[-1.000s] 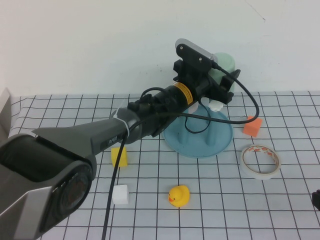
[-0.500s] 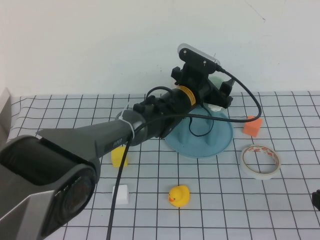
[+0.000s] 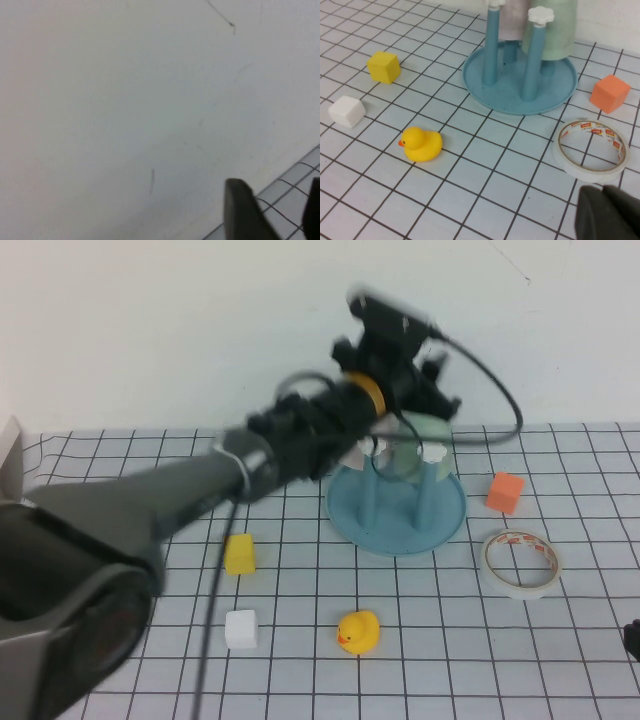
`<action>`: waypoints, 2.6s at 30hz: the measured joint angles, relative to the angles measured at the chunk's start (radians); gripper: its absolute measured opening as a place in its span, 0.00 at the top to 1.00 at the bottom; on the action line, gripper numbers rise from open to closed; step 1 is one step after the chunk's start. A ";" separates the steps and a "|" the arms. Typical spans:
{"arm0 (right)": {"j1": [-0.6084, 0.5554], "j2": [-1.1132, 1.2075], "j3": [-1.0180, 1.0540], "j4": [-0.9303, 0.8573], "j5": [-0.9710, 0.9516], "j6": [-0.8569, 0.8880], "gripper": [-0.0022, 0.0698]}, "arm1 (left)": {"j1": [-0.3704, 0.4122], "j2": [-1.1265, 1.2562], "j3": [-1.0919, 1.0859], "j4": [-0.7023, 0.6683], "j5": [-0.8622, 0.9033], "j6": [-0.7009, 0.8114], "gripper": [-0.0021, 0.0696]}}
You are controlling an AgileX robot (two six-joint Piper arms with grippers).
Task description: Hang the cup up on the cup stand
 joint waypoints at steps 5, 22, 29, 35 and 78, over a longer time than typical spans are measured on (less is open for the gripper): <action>0.000 0.000 0.000 0.000 0.000 0.000 0.97 | 0.011 -0.133 0.000 0.046 0.143 0.002 0.92; 0.000 0.000 0.000 0.000 0.000 0.000 0.97 | 0.049 -0.723 0.000 0.215 0.670 0.004 0.97; 0.000 0.000 0.000 0.000 0.000 0.000 0.97 | 0.088 -0.944 -0.002 0.251 0.858 0.004 0.97; 0.000 0.000 0.000 0.000 0.000 0.000 0.97 | 0.092 -1.148 0.074 0.337 0.964 0.007 0.97; 0.000 0.000 0.000 0.000 0.000 0.000 0.97 | 0.092 -2.123 1.486 -0.289 0.689 -0.188 0.97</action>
